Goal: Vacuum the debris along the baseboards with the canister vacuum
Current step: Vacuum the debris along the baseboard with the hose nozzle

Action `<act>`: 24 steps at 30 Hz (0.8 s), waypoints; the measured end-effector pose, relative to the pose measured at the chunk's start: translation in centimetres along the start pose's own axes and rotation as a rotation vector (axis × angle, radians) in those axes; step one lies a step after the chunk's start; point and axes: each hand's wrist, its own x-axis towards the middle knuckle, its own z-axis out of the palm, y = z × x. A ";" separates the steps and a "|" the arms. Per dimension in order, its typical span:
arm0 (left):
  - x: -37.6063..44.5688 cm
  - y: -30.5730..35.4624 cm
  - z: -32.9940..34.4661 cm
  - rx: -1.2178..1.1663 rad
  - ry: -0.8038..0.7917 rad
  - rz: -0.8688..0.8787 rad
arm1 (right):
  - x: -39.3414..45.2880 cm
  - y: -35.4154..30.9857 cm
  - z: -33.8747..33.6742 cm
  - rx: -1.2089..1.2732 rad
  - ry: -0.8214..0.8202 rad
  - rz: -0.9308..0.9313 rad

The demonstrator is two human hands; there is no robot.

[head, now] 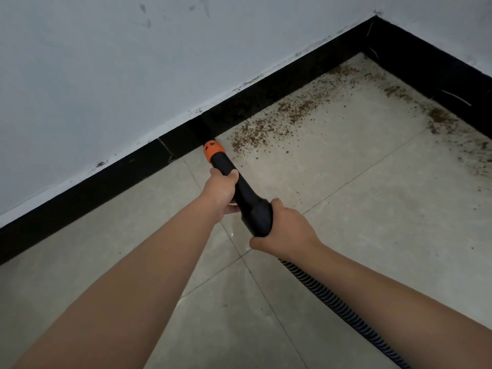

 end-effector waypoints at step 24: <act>-6.2 -5.6 8.3 0.085 -0.129 0.200 | -9.1 6.6 -3.4 -0.073 0.085 0.169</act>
